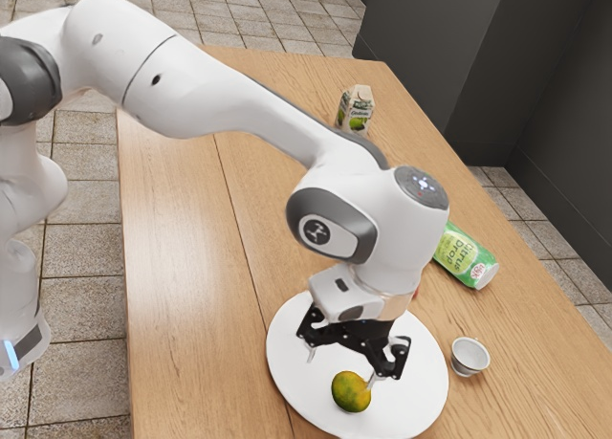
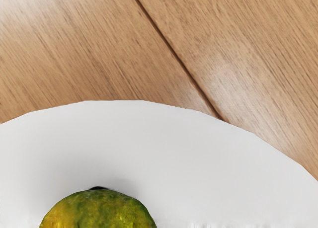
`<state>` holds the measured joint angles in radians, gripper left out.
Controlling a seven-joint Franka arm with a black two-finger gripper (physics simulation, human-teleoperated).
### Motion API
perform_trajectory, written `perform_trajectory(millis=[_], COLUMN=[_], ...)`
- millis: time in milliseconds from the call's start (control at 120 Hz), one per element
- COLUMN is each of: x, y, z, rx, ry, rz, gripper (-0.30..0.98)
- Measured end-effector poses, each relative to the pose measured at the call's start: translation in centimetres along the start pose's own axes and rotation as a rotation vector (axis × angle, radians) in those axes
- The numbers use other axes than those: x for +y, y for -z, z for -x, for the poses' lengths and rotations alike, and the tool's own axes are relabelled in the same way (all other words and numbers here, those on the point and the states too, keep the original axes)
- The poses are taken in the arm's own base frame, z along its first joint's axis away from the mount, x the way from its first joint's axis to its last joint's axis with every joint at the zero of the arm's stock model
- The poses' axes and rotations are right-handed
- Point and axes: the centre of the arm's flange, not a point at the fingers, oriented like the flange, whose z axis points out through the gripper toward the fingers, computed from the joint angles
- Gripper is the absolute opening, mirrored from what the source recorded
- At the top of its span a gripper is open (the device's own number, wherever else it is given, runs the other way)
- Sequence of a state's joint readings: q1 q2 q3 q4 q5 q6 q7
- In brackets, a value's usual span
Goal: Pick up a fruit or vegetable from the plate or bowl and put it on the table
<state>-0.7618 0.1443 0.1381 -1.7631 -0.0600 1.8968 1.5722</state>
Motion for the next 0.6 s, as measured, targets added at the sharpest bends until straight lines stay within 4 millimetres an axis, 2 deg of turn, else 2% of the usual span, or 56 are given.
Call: perform_trajectory(millis=[358, 600], x=[-1.2, -1.7], y=[-2.0, -3.4], z=[-0.1, 1.2], rx=[-0.012, -0.015], ry=[-0.038, -0.03], rz=[-0.021, -0.013], gripper=[0.69, 0.69])
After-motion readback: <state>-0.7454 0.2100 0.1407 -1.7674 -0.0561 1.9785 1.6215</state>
